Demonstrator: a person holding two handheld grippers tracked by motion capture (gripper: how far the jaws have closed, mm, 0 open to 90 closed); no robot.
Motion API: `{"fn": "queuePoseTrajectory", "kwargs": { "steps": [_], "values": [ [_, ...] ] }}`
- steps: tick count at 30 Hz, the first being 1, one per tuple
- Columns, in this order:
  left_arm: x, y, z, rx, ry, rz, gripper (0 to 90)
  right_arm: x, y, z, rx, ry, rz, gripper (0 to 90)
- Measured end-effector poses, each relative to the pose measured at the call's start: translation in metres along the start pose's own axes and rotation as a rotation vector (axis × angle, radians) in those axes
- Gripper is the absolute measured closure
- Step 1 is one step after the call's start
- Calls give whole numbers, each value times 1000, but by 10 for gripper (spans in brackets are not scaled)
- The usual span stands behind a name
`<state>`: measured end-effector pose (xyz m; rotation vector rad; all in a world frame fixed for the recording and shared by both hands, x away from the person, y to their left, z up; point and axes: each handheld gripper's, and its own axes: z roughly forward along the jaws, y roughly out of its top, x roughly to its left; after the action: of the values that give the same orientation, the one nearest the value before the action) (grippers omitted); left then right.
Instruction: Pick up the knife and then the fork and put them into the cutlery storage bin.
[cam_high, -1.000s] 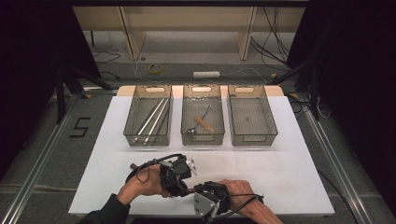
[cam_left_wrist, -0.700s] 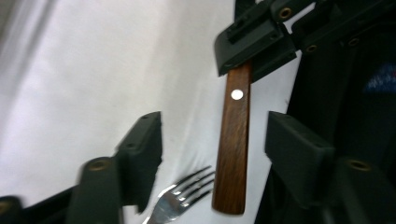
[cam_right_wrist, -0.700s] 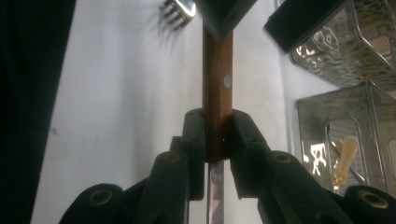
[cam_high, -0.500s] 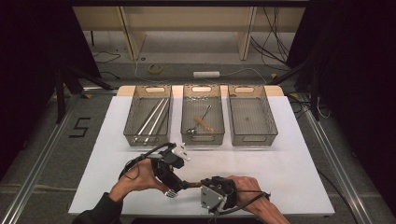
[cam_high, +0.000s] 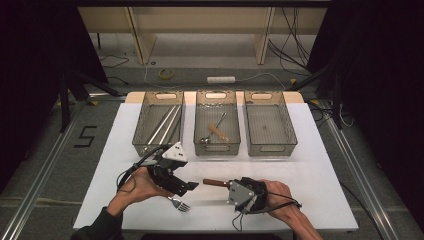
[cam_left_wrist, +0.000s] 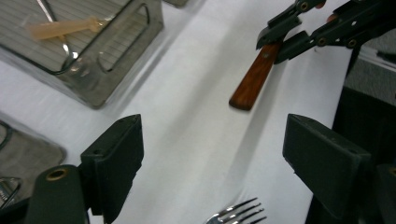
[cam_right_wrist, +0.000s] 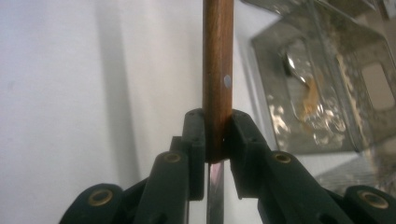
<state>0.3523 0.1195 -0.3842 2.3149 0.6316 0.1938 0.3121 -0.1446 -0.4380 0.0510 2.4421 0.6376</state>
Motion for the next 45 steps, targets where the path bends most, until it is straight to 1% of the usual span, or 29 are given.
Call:
{"fn": "queuePoseTrajectory", "kwargs": {
  "steps": [3,5,6,7,10,13,14,17,19,25,28,30,33,37,40,43,45],
  "values": [
    [4,-7,0,-29,27,-20,196,-11,-6,-3,7,-16,56,783],
    [6,-13,-1,-50,45,-35,196,-19,-10,-6,7,-19,95,783],
    [6,-16,-1,-60,53,-40,196,-23,-13,-8,10,-20,103,783],
    [7,-18,-1,-73,63,-46,194,-26,-14,-9,4,-28,143,783],
    [9,-26,-3,-118,90,-61,193,-38,-21,-12,-2,-30,186,783],
    [10,-34,-5,-167,115,-84,193,-51,-27,-15,-13,-30,257,783],
    [10,-37,-5,-179,120,-89,193,-55,-29,-16,-16,-31,273,783],
    [11,-45,-6,-214,135,-109,193,-69,-32,-20,-34,-34,343,783],
    [11,-50,-6,-225,145,-111,193,-77,-34,-21,-41,-32,389,783],
    [12,-63,-7,-246,175,-136,193,-100,-39,-22,-63,-13,482,783],
    [12,-67,-8,-252,182,-141,193,-109,-40,-21,-70,0,513,783],
    [11,-69,-9,-256,188,-141,193,-115,-40,-21,-79,8,545,783],
    [10,-71,-10,-264,197,-141,193,-125,-41,-20,-81,12,578,783],
    [10,-74,-12,-280,205,-151,193,-138,-41,-19,-88,20,616,782],
    [9,-75,-12,-292,208,-160,192,-148,-41,-18,-97,20,653,782],
    [8,-76,-13,-298,212,-159,191,-159,-42,-16,-99,18,685,782],
    [8,-77,-13,-292,215,-158,191,-165,-42,-14,-94,12,701,782]
  ]
}}
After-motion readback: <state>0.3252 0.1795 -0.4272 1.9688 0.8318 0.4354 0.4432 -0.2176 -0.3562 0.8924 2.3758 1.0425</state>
